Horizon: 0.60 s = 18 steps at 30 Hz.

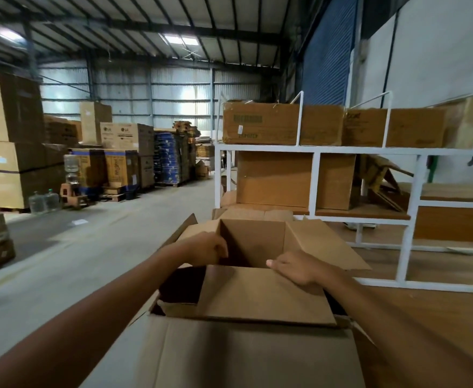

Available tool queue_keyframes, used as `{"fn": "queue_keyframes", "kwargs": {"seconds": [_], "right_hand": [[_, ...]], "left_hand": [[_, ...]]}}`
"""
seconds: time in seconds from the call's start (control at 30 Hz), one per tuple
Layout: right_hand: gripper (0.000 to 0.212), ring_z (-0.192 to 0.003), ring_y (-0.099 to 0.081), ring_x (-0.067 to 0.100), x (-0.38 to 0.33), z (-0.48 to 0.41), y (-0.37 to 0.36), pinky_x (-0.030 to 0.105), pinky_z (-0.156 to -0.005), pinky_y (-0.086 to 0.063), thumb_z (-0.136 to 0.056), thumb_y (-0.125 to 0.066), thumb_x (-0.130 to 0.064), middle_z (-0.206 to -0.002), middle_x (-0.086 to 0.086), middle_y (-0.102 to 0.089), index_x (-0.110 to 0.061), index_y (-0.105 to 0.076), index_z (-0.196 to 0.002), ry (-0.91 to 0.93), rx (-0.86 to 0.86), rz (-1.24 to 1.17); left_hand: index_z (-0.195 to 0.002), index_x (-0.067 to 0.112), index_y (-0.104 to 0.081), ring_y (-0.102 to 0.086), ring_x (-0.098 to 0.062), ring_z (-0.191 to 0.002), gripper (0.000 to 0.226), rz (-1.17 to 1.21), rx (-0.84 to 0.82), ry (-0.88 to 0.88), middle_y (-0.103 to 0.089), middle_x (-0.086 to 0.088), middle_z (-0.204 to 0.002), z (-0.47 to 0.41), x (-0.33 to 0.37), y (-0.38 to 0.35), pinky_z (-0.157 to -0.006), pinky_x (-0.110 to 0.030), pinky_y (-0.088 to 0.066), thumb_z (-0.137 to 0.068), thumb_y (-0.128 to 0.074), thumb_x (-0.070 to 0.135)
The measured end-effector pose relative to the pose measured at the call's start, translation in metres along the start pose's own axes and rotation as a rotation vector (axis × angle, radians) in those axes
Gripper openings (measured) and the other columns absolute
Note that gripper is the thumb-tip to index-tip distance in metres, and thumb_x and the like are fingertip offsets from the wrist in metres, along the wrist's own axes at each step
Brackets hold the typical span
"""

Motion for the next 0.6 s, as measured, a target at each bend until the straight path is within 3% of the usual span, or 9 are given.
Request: {"fn": "queue_keyframes", "kwargs": {"seconds": [0.1, 0.17, 0.23, 0.33, 0.4, 0.5, 0.6], "right_hand": [[0.05, -0.084, -0.066, 0.021, -0.01, -0.002, -0.007, 0.042, -0.085, -0.052, -0.098, -0.039, -0.056, -0.089, 0.003, -0.07, -0.018, -0.07, -0.089, 0.013, 0.063, 0.028], [0.053, -0.083, -0.063, 0.018, -0.012, -0.004, -0.02, 0.041, -0.084, -0.051, -0.099, -0.03, -0.057, -0.089, 0.002, -0.068, -0.02, -0.069, -0.093, 0.003, 0.103, 0.103], [0.06, -0.084, -0.062, 0.016, -0.01, -0.009, -0.026, 0.042, -0.086, -0.05, -0.099, -0.022, -0.06, -0.092, 0.001, -0.067, -0.023, -0.069, -0.098, -0.009, 0.139, 0.152], [0.065, -0.091, -0.062, 0.018, -0.005, -0.017, -0.024, 0.045, -0.09, -0.049, -0.097, -0.021, -0.063, -0.102, 0.003, -0.069, -0.023, -0.07, -0.109, -0.04, 0.049, 0.109], [0.063, -0.091, -0.062, 0.016, -0.005, -0.014, -0.027, 0.044, -0.091, -0.049, -0.098, -0.022, -0.062, -0.101, 0.002, -0.069, -0.023, -0.07, -0.111, -0.043, 0.015, 0.086], [0.056, -0.091, -0.061, 0.013, -0.006, -0.005, -0.027, 0.041, -0.091, -0.049, -0.099, -0.025, -0.06, -0.101, -0.002, -0.067, -0.025, -0.067, -0.111, -0.037, 0.078, 0.067], [0.049, -0.112, -0.057, 0.019, -0.009, 0.006, -0.027, 0.041, -0.098, -0.045, -0.101, -0.029, -0.055, -0.127, 0.002, -0.062, -0.027, -0.058, -0.129, -0.005, 0.127, 0.118]], "left_hand": [[-0.099, 0.019, -0.068, -0.06, -0.014, -0.087, 0.027, 0.092, 0.133, 0.037, -0.065, 0.001, -0.098, -0.013, 0.015, -0.011, -0.068, -0.021, -0.039, -0.1, -0.045, 0.032], [-0.09, 0.02, -0.065, -0.059, -0.014, -0.082, 0.041, 0.107, 0.058, 0.107, -0.063, 0.003, -0.089, -0.02, 0.012, -0.041, -0.072, -0.028, -0.041, -0.101, -0.035, 0.046], [-0.089, 0.023, -0.064, -0.058, -0.017, -0.087, 0.054, 0.024, 0.008, 0.176, -0.065, 0.0, -0.092, -0.023, 0.005, -0.06, -0.087, -0.035, -0.04, -0.1, -0.022, 0.056], [-0.105, 0.021, -0.068, -0.059, -0.022, -0.108, 0.066, 0.006, -0.044, 0.247, -0.068, -0.006, -0.11, -0.03, 0.002, -0.063, -0.106, -0.043, -0.033, -0.099, -0.015, 0.059], [-0.11, 0.019, -0.067, -0.058, -0.023, -0.114, 0.067, 0.006, -0.081, 0.272, -0.067, -0.007, -0.116, -0.031, 0.005, -0.067, -0.109, -0.045, -0.029, -0.099, -0.015, 0.06], [-0.108, 0.021, -0.067, -0.058, -0.023, -0.113, 0.067, -0.002, -0.002, 0.249, -0.067, -0.005, -0.115, -0.03, 0.007, -0.067, -0.109, -0.046, -0.03, -0.098, -0.014, 0.061], [-0.12, 0.025, -0.062, -0.048, -0.027, -0.129, 0.062, 0.001, 0.124, 0.176, -0.059, -0.006, -0.13, -0.027, 0.011, -0.063, -0.112, -0.049, -0.029, -0.097, -0.017, 0.062]]}}
Point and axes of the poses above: each hand's wrist, its own z-axis away from the middle knuckle, its own y-axis out of the back of the hand, x = y × z, the point moved 7 cm from there along -z, towards the middle knuckle
